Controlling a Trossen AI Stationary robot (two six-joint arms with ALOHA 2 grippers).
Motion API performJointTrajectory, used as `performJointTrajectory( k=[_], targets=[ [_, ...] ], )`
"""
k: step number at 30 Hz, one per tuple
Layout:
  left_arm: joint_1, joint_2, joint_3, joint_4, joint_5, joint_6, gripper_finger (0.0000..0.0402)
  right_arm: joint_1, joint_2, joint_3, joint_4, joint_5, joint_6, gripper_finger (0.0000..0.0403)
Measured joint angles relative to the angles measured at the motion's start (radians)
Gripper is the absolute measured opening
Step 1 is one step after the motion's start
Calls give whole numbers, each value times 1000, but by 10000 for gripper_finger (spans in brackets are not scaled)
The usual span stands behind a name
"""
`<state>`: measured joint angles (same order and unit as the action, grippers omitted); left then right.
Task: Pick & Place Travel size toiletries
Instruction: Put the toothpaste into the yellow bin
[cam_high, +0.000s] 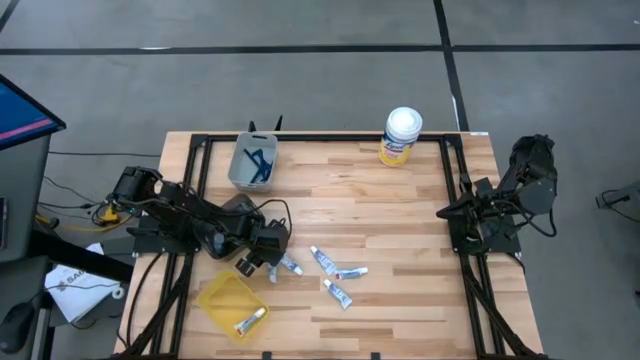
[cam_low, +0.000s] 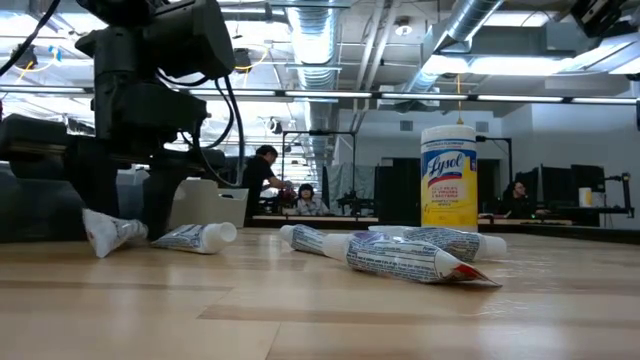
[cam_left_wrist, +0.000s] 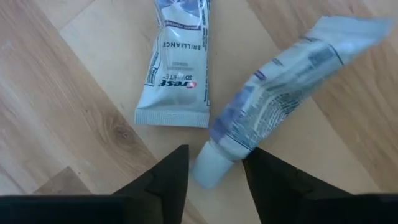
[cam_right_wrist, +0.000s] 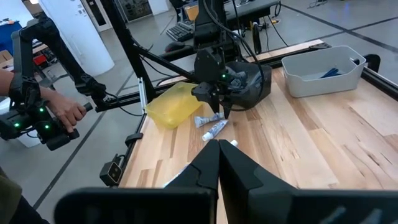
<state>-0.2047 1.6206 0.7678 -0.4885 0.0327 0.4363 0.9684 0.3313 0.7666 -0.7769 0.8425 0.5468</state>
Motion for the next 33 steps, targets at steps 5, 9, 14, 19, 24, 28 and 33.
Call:
performJointTrajectory(
  k=[5,9,14,19,24,28,33],
  targets=[
    [0,-2,-1,-2,2,-6,116,0,0,0,0,0,1,1],
    [-1,-1,-1,-1,3,-7,85,0,0,0,0,0,3,1],
    [-1,0,-2,4,3,-27,55,0,0,0,-4,0,3,1],
    [-1,-31,-5,16,-5,-105,46,0,0,0,-4,0,3,1],
    [1,-118,-2,32,-26,-157,83,0,0,0,-4,0,3,1],
    [0,-159,-2,38,-1,-157,137,0,0,0,-4,0,3,1],
    [-32,-150,-2,84,27,-157,212,0,0,0,-4,0,3,1]
  ],
)
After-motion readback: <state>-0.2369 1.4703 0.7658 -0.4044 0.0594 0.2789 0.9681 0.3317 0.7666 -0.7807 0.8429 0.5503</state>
